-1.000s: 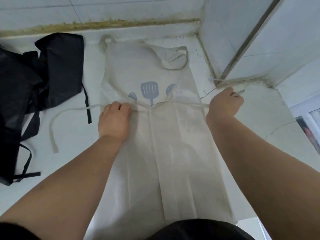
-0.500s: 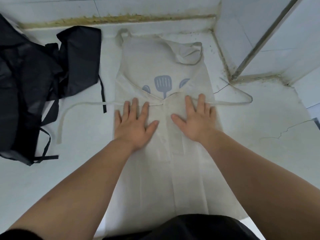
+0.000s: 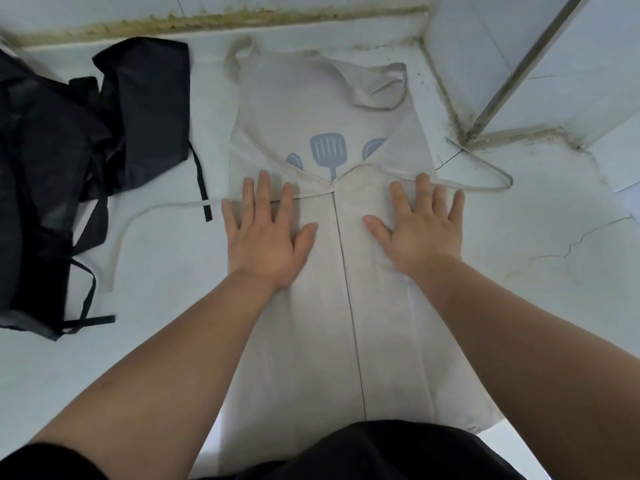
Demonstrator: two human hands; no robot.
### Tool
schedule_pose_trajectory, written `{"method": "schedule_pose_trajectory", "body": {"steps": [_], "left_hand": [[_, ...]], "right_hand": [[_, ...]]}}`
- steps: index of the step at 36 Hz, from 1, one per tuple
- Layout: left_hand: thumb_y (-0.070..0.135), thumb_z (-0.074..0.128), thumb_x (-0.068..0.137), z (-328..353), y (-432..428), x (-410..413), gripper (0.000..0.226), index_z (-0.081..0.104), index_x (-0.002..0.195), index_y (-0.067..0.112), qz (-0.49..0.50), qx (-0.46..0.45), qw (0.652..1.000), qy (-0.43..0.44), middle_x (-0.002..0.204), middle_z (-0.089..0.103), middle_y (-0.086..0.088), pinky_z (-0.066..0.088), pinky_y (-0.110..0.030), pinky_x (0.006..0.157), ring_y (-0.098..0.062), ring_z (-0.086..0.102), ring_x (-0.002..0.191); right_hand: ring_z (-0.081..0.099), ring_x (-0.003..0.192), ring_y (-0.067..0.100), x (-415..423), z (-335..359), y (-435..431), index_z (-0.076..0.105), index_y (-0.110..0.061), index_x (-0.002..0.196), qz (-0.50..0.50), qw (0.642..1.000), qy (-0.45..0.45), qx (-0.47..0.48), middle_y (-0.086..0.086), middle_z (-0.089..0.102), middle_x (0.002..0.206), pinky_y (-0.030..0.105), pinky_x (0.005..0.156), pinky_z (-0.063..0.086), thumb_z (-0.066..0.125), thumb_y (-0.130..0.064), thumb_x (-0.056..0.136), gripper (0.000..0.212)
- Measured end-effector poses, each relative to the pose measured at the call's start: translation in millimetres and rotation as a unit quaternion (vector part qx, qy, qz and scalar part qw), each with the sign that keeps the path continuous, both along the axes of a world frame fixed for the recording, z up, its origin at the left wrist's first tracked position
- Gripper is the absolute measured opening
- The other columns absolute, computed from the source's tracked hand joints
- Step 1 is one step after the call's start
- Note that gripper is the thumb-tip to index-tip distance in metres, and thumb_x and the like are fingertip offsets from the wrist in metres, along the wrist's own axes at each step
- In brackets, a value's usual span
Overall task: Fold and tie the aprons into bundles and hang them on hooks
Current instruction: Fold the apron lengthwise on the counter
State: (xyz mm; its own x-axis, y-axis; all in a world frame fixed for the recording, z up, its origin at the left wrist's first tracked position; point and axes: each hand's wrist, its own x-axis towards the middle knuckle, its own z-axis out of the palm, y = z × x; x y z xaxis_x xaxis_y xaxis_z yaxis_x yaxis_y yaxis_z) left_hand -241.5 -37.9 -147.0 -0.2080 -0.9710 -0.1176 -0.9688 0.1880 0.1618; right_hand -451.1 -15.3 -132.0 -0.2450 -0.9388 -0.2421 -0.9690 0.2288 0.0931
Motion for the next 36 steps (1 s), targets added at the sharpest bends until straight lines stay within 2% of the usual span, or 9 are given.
{"method": "schedule_pose_trajectory", "body": {"steps": [3,6,8,11,16,19,25,30,36], "left_hand": [[0.044,0.027,0.094,8.3,6.7,-1.1,0.062,0.030,0.150,0.017,-0.013,-0.050,0.997,0.062,0.159,0.017,-0.011,0.005,-0.045,0.117,-0.029,0.011,0.147],[0.038,0.030,0.088,12.3,23.8,-1.3,0.060,0.057,0.131,0.005,-0.076,-0.034,0.988,0.131,0.143,0.045,-0.021,0.035,-0.055,0.104,-0.042,0.040,0.134],[0.041,0.025,0.086,12.7,38.4,-0.5,0.064,0.060,0.126,0.006,-0.086,-0.012,0.990,0.113,0.144,0.045,-0.021,0.032,-0.055,0.107,-0.041,0.039,0.135],[0.047,0.016,0.084,16.6,58.4,1.3,0.073,0.056,0.132,0.009,-0.043,0.000,0.993,0.107,0.150,0.038,-0.016,0.022,-0.050,0.114,-0.035,0.029,0.141],[0.033,0.035,0.097,22.3,108.2,0.8,0.050,0.051,0.137,0.009,-0.004,-0.022,0.995,0.095,0.151,0.036,-0.014,0.018,-0.047,0.115,-0.032,0.026,0.143],[0.035,0.029,0.100,20.2,147.4,-1.1,0.050,0.038,0.146,0.018,0.032,-0.005,0.998,0.049,0.159,0.021,-0.005,0.004,-0.041,0.118,-0.023,0.010,0.148],[0.046,0.022,0.099,8.7,204.4,-1.1,0.060,0.015,0.153,0.019,0.131,0.037,0.991,-0.013,0.161,0.005,-0.004,-0.002,-0.048,0.118,-0.026,-0.003,0.148],[0.054,0.010,0.096,8.7,203.8,-2.1,0.066,-0.005,0.153,0.025,0.141,0.094,0.985,-0.041,0.161,-0.012,-0.005,-0.005,-0.048,0.118,-0.029,-0.013,0.147],[0.055,0.009,0.097,9.8,181.6,-5.0,0.067,-0.010,0.153,0.024,0.156,0.113,0.980,-0.049,0.160,-0.017,-0.006,-0.007,-0.048,0.118,-0.029,-0.016,0.146]], "right_hand": [[0.009,0.144,0.031,9.7,5.3,5.8,0.011,-0.021,0.152,0.030,0.999,-0.025,-0.012,0.012,0.003,0.159,0.046,0.118,-0.003,0.016,-0.057,0.097,0.065],[0.013,0.143,0.029,23.2,6.2,21.3,0.018,-0.020,0.150,0.066,0.992,-0.109,-0.018,0.012,0.008,0.158,0.040,0.117,-0.001,0.023,-0.051,0.099,0.060],[0.014,0.142,0.029,31.1,6.6,31.5,0.018,-0.021,0.150,0.081,0.989,-0.125,-0.017,0.013,0.010,0.157,0.039,0.117,0.002,0.024,-0.051,0.098,0.060],[0.013,0.143,0.029,34.8,9.3,44.0,0.015,-0.020,0.151,0.083,0.988,-0.130,-0.011,0.013,0.008,0.158,0.039,0.118,0.003,0.022,-0.052,0.098,0.062],[0.011,0.144,0.028,25.2,19.8,81.9,0.013,-0.015,0.151,0.093,0.985,-0.143,-0.017,0.014,0.009,0.158,0.041,0.118,0.002,0.020,-0.051,0.099,0.064],[0.013,0.143,0.031,16.6,17.7,116.1,0.012,-0.013,0.151,0.097,0.989,-0.112,-0.017,0.015,0.010,0.157,0.042,0.118,0.003,0.017,-0.053,0.098,0.067],[0.013,0.142,0.035,5.2,0.9,168.9,0.007,-0.016,0.152,0.081,0.995,-0.057,0.019,0.018,0.007,0.156,0.045,0.118,0.002,0.008,-0.062,0.093,0.075],[0.011,0.142,0.037,0.3,-3.4,165.7,0.004,-0.024,0.151,0.119,0.991,-0.047,0.032,0.018,0.003,0.157,0.047,0.117,0.001,0.004,-0.068,0.088,0.077],[0.005,0.145,0.034,-1.7,-4.4,135.1,0.003,-0.027,0.151,0.148,0.987,-0.058,0.034,0.016,-0.002,0.158,0.045,0.118,-0.002,0.009,-0.070,0.089,0.076]]}}
